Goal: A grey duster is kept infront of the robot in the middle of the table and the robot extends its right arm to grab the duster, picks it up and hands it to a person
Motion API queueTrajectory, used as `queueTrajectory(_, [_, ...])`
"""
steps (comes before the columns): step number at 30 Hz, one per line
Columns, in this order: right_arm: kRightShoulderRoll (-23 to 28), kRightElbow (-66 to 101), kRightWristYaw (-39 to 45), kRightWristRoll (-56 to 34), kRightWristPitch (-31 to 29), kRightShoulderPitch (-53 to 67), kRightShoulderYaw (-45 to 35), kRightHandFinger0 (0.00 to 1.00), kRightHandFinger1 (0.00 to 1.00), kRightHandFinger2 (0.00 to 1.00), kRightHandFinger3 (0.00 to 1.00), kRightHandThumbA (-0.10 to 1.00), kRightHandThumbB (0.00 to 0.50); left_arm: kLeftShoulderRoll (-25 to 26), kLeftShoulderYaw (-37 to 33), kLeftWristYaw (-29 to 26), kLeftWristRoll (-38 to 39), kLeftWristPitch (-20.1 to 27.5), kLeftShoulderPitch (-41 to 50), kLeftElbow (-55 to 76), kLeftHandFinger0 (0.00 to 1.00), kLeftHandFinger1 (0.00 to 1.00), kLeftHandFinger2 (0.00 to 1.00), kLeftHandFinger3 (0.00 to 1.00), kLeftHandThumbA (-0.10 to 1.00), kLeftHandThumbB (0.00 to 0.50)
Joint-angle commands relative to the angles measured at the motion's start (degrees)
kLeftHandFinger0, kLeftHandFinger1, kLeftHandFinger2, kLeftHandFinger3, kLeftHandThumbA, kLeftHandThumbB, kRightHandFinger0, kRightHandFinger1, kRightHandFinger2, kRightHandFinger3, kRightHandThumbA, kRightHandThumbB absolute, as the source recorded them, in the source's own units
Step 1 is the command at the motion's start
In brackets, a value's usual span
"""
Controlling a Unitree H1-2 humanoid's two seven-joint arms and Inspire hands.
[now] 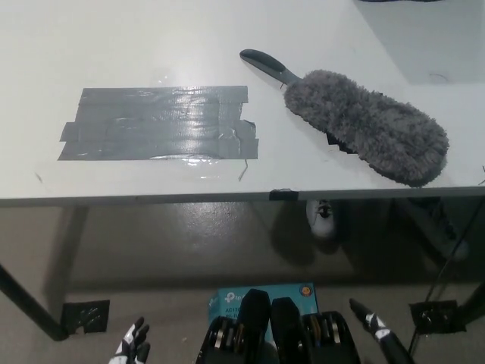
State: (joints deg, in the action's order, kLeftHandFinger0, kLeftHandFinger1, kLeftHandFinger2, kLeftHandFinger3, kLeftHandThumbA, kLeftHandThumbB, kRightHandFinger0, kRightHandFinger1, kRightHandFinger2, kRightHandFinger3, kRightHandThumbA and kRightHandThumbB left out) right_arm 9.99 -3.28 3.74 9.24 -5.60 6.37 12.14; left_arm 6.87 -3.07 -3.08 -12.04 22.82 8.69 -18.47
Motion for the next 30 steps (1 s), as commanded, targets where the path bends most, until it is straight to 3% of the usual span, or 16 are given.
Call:
queueTrajectory(1, [-1.36,10.97,-3.39,-0.54,-3.18,-2.41,-4.49,1.00,1.00,1.00,1.00,1.00,0.285,0.89,0.82,-1.56,-0.89,2.87,-1.90,1.77,1.00,1.00,1.00,1.00,0.98,0.321])
queueTrajectory(4, [-1.34,20.67,-3.69,0.86,1.29,-4.86,-7.44,1.00,1.00,1.00,1.00,1.00,0.325,1.13,1.21,-1.15,0.13,3.65,-2.32,2.19,1.00,1.00,1.00,1.00,0.97,0.316])
queueTrajectory(9, [2.79,30.38,-0.45,2.76,12.99,-14.87,-11.69,1.00,1.00,1.00,1.00,1.00,0.309,1.52,1.28,-1.03,0.33,4.10,-2.94,3.37,1.00,1.00,1.00,1.00,0.98,0.331])
queueTrajectory(11, [4.32,30.29,0.74,2.44,16.18,-18.69,-12.84,1.00,1.00,1.00,1.00,1.00,0.299,1.57,1.12,-0.99,0.24,4.10,-3.23,3.76,1.00,1.00,1.00,1.00,1.00,0.345])
queueTrajectory(15, [7.65,24.55,3.19,2.82,25.27,-29.66,-13.19,1.00,1.00,1.00,1.00,1.00,0.343,1.73,1.04,-0.61,0.38,4.10,-3.37,4.64,1.00,1.00,1.00,1.00,1.00,0.349])
queueTrajectory(21, [12.04,11.07,5.69,8.21,30.28,-43.24,-8.68,1.00,1.00,1.00,1.00,1.00,0.307,1.90,1.18,-0.24,0.47,3.87,-3.75,4.45,1.00,1.00,1.00,1.00,1.00,0.346])
queueTrajectory(26, [12.77,-8.07,8.11,10.46,30.36,-54.78,-2.60,1.00,1.00,1.00,1.00,0.99,0.411,1.77,1.01,-0.33,0.39,4.00,-3.33,3.83,1.00,1.00,1.00,1.00,1.00,0.346])
queueTrajectory(30, [11.75,-20.03,9.40,11.23,30.45,-61.52,0.86,1.00,1.00,1.00,1.00,1.00,0.430,1.57,1.09,-0.53,0.41,3.81,-3.17,3.61,1.00,1.00,1.00,1.00,1.00,0.347])
